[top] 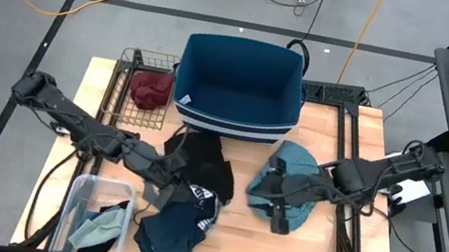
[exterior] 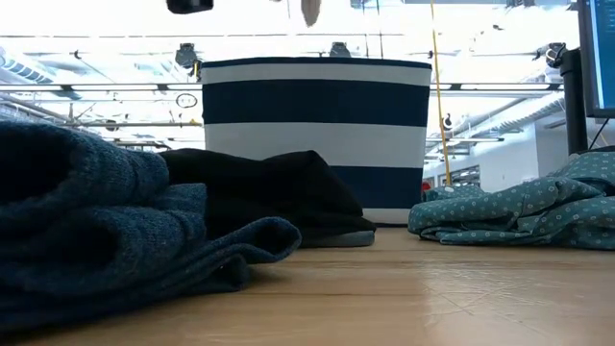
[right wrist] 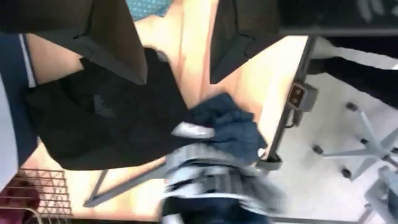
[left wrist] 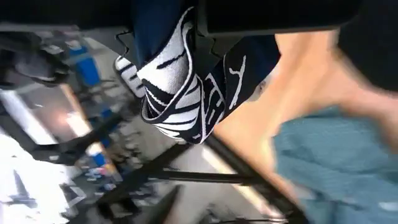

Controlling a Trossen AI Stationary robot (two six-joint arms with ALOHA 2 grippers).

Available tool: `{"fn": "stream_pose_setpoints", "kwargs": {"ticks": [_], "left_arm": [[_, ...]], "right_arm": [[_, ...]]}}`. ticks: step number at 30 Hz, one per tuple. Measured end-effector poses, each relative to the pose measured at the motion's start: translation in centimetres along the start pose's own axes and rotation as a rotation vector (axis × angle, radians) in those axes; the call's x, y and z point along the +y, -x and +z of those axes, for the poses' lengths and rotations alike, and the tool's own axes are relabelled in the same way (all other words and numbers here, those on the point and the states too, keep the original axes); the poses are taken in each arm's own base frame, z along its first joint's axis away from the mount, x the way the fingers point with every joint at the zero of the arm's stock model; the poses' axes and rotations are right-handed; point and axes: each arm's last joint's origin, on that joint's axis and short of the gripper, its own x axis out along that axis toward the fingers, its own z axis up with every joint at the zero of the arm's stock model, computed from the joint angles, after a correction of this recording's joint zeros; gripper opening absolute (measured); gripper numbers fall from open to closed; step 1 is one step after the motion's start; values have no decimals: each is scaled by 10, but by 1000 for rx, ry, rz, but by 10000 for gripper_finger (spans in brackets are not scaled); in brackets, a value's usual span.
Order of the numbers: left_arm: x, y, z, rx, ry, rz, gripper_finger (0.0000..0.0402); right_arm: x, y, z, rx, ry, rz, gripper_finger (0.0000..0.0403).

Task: Pick & Place Cloths
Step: Put the blue underwear into the gold wire basket

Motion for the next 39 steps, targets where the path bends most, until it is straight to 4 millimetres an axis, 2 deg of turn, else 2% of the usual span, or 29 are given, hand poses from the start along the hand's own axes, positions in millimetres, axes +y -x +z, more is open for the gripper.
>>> {"fn": "stream_pose_setpoints", "kwargs": {"ticks": [4, 9, 11, 18, 27, 35, 39], "left_arm": [[-7, 22, 5, -73, -10, 66, 43], [-12, 51, 10, -156, -46, 171, 43], [-13, 61, 12, -197, -53, 210, 43], [-13, 98, 20, -282, -59, 298, 43], [-17, 146, 37, -543, -161, 410, 43], [-17, 181, 51, -804, -327, 728, 43], [-12, 190, 58, -865, -388, 930, 43]], "right_arm": [[3, 16, -11, -21, -3, 30, 114], [3, 28, -28, -44, 3, 55, 23], [2, 34, -33, -84, -1, 75, 7], [-7, 51, -52, -181, -53, 109, 2], [-16, 60, -70, -274, -91, 113, 1], [-20, 61, -72, -312, -80, 20, 0], [-22, 61, -72, -322, -63, -31, 0]]}}
